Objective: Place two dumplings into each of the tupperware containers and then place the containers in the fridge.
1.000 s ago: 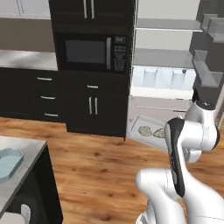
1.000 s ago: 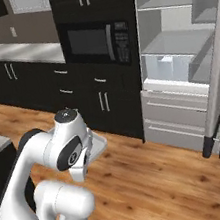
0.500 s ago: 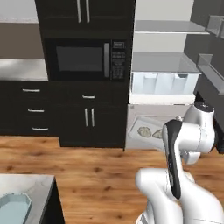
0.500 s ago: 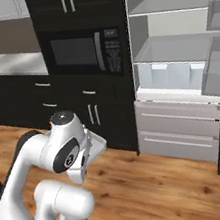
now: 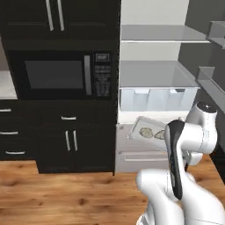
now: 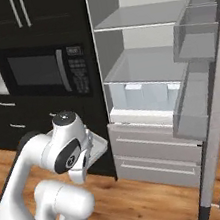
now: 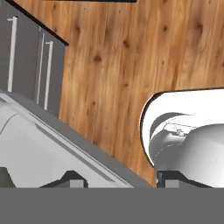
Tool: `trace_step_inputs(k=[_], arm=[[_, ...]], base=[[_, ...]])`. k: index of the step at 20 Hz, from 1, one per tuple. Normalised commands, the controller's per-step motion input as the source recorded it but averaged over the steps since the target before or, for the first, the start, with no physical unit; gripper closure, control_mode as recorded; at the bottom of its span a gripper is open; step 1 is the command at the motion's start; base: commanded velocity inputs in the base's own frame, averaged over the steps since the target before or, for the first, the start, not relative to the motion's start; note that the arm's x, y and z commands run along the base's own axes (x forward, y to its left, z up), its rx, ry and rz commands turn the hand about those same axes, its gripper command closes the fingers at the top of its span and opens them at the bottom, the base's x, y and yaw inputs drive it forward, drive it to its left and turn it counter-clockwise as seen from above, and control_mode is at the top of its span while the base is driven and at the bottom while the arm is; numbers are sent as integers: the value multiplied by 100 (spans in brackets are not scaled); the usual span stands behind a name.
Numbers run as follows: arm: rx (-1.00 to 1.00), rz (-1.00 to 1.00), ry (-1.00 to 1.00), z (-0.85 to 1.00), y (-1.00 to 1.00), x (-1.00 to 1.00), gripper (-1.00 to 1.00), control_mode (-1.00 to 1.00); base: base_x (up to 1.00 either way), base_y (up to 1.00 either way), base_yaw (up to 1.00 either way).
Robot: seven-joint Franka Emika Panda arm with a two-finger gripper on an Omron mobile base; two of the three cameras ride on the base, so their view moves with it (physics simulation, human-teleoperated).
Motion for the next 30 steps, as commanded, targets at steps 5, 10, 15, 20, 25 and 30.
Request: trace_step_inputs(k=[5, 10, 15, 20, 25, 30], arm=[[0, 0, 0, 0, 0, 0, 100, 100], [0, 0, 0, 0, 0, 0, 100, 100], [0, 0, 0, 0, 0, 0, 100, 100], [0, 0, 0, 0, 0, 0, 100, 100], [0, 0, 0, 0, 0, 0, 100, 100], [0, 1, 2, 2, -4, 3, 100, -100]], base=[[78, -51, -3], [79, -31, 0], [67, -50, 0], [64, -52, 0], [64, -48, 0], [21, -27, 2]])
